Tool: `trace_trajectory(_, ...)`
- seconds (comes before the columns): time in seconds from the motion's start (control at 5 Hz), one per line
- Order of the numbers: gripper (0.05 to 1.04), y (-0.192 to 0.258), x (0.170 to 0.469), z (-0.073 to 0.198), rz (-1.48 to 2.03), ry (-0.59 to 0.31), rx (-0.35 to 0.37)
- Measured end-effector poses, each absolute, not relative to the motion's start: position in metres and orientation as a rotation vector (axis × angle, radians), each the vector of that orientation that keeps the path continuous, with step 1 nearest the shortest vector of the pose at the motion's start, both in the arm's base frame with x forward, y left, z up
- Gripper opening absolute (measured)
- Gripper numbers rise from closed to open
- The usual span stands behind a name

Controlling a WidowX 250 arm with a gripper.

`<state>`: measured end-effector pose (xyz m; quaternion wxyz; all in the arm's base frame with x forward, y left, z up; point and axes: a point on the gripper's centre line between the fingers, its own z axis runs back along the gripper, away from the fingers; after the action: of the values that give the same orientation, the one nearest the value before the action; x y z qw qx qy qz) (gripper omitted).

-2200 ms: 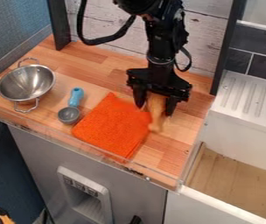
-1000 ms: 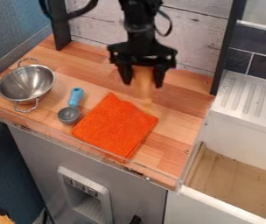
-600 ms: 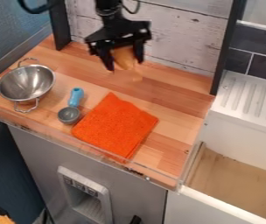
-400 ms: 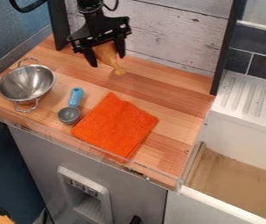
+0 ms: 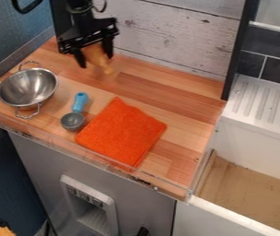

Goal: Move the fried chicken thigh to the upper left of table

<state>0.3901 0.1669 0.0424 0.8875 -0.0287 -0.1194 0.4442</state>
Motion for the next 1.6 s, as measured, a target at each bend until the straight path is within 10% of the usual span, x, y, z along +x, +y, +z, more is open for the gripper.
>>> trace_trajectory(1.0, 1.007, 0.198, 0.390, 0.022, 0.971, -0.167, -0.022)
trace_trajectory(1.6, 1.001, 0.189, 0.385, 0.079, 0.890, -0.158, 0.165)
